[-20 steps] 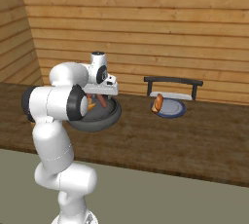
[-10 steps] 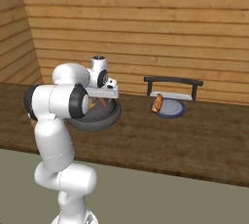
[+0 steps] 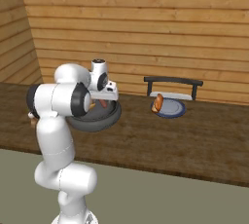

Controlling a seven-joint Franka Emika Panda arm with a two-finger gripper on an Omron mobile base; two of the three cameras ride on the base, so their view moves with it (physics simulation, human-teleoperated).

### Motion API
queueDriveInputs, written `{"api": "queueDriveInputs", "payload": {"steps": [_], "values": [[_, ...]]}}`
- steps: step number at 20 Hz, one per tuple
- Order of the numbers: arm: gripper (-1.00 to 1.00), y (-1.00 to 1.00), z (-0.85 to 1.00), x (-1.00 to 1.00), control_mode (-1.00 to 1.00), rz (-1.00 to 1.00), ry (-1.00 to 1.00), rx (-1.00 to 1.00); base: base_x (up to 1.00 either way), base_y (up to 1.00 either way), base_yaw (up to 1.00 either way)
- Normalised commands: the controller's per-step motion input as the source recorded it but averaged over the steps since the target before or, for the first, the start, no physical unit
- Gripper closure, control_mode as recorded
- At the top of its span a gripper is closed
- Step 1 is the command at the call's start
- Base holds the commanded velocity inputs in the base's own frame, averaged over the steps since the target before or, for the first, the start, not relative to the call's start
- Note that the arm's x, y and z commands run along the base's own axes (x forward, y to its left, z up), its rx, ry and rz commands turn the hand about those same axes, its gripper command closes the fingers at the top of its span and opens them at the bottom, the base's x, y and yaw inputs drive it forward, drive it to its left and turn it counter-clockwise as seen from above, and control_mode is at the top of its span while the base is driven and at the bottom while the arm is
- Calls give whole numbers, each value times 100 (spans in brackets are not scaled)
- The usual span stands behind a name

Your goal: Place one bun and one sausage from the bowl on each plate.

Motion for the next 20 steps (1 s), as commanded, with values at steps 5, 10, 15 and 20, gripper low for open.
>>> {"api": "queueDriveInputs", "payload": {"steps": [5,10,15,20], "values": [[-100,0,-24,9,-100,1,-5,0,0,0,0],[-100,0,-40,0,-100,1,-2,0,0,0,0],[100,0,-61,0,-100,3,-6,-2,0,0,0],[100,0,-71,0,-100,10,-20,-3,0,0,0]]}}
